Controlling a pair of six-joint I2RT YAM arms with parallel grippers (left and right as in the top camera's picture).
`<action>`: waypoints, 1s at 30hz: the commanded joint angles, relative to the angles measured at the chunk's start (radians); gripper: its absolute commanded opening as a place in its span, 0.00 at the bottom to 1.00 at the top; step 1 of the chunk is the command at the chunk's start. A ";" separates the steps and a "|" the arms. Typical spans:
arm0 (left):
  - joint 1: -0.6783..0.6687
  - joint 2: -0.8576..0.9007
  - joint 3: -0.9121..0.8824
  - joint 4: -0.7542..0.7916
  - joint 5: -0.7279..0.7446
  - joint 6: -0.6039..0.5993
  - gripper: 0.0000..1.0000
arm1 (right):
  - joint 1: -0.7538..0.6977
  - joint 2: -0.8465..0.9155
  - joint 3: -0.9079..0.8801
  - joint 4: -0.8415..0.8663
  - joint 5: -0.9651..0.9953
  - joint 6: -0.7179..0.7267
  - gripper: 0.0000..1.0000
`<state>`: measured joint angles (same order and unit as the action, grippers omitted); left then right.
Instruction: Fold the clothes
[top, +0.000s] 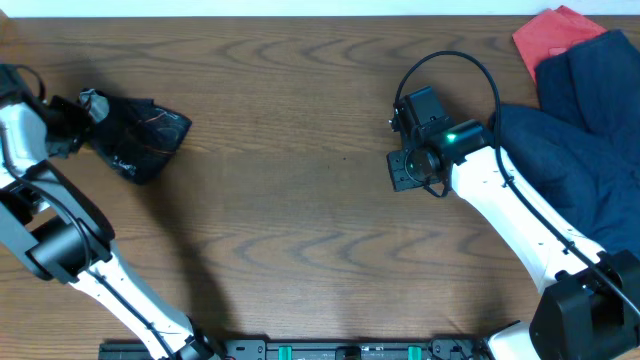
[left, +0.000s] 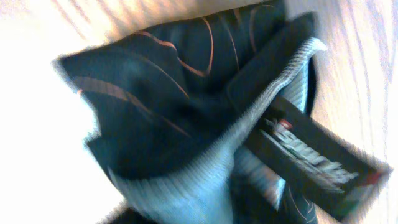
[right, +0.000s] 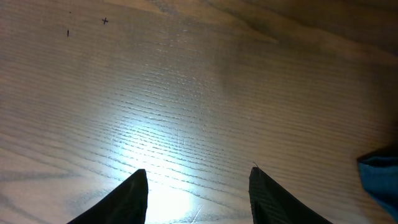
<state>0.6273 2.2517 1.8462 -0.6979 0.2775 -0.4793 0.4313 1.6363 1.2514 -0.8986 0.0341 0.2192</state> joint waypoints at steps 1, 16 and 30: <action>0.026 -0.032 0.006 -0.003 -0.006 -0.012 0.98 | 0.000 0.002 0.011 -0.001 0.011 -0.003 0.51; -0.158 -0.269 0.006 -0.064 -0.006 0.249 0.98 | -0.021 0.002 0.011 0.142 -0.018 0.076 0.72; -0.840 -0.273 0.006 -0.390 -0.220 0.427 0.98 | -0.168 -0.002 0.012 0.328 -0.072 -0.034 0.99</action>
<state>-0.1738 1.9862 1.8496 -1.0454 0.1486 -0.0982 0.3122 1.6360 1.2522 -0.5587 -0.0154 0.2241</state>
